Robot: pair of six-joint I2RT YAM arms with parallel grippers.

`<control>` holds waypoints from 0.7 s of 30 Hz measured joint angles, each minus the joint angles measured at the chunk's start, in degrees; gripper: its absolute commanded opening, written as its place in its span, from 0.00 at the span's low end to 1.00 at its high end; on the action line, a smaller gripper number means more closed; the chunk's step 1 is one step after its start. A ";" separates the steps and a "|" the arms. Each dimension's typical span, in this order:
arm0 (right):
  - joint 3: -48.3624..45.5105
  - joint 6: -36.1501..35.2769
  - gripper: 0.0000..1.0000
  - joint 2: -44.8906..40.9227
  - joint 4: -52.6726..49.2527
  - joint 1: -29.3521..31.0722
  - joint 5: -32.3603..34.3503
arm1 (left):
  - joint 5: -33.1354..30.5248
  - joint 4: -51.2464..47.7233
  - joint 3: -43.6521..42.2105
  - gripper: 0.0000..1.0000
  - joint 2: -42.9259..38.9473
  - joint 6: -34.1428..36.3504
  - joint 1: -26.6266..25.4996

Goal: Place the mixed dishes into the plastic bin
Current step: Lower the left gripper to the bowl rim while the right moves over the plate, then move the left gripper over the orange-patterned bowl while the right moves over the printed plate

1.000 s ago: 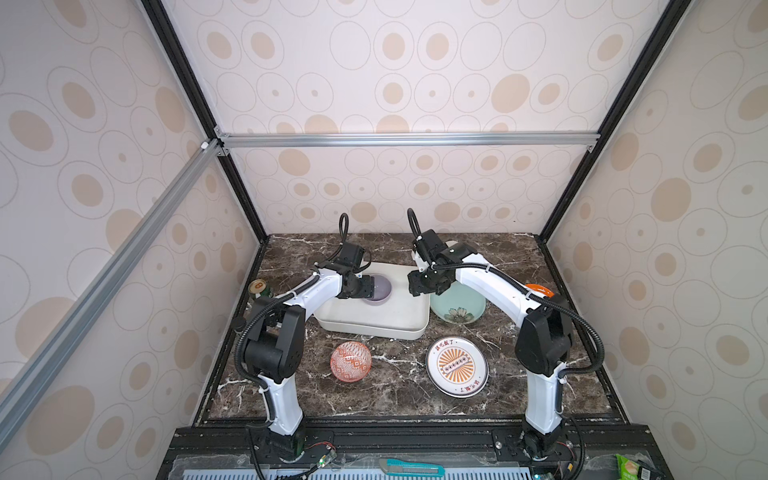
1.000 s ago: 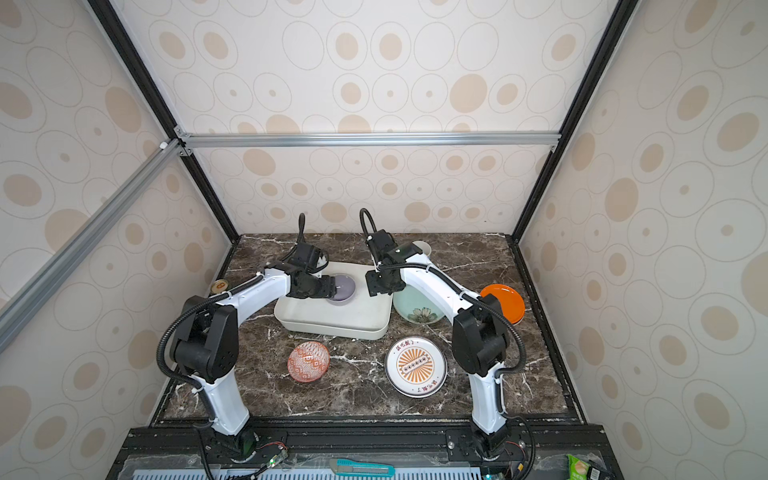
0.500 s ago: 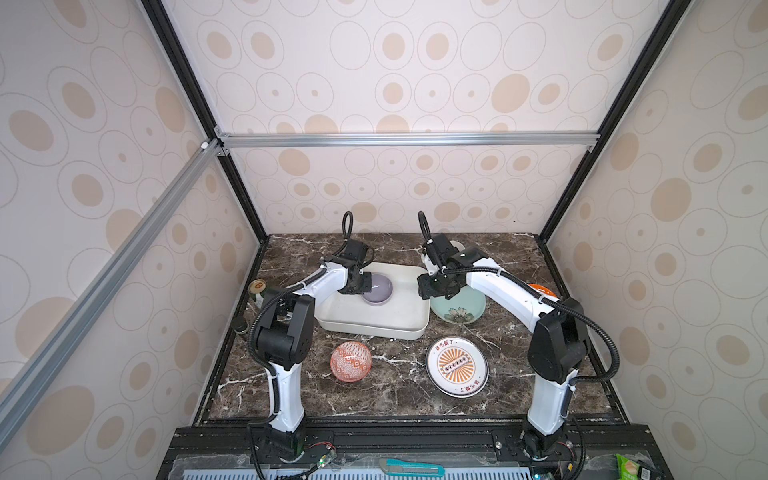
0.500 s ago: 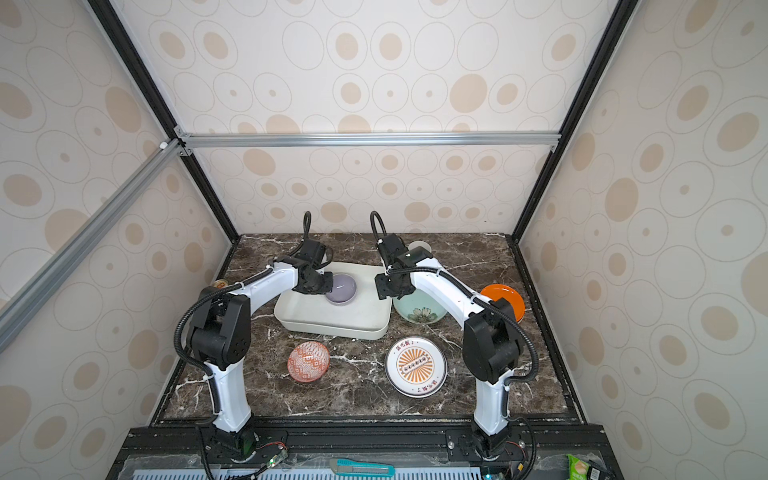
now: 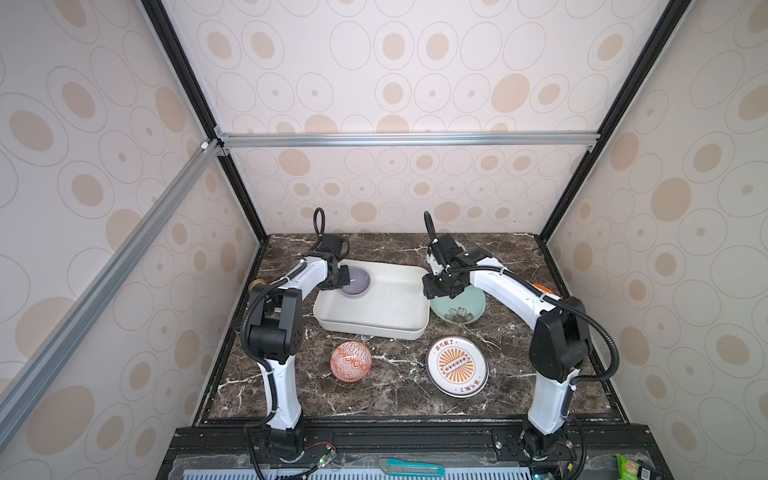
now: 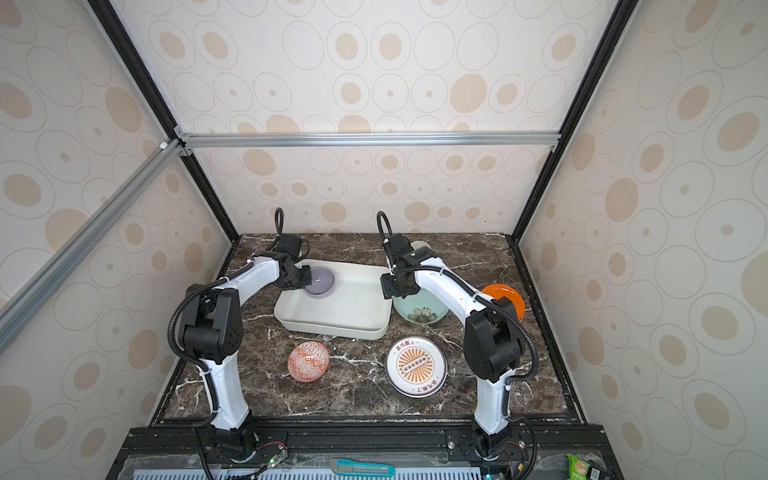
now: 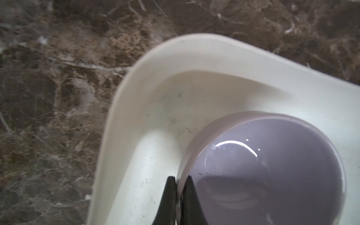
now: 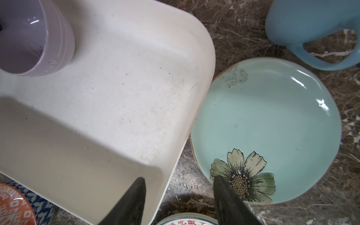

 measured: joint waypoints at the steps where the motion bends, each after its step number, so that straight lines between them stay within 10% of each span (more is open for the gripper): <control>1: 0.00 0.00 0.59 0.00 0.02 -0.02 -0.02 | -0.04 -0.02 0.04 0.09 0.02 0.00 0.37; 18: -2.47 -0.46 0.63 -1.22 0.26 -0.13 -1.29 | 1.05 0.59 2.03 0.56 -0.31 -0.70 1.38; 21: -4.07 -0.70 0.84 -3.13 0.11 -0.17 -1.62 | 1.51 0.48 1.46 0.60 -4.15 -0.70 0.72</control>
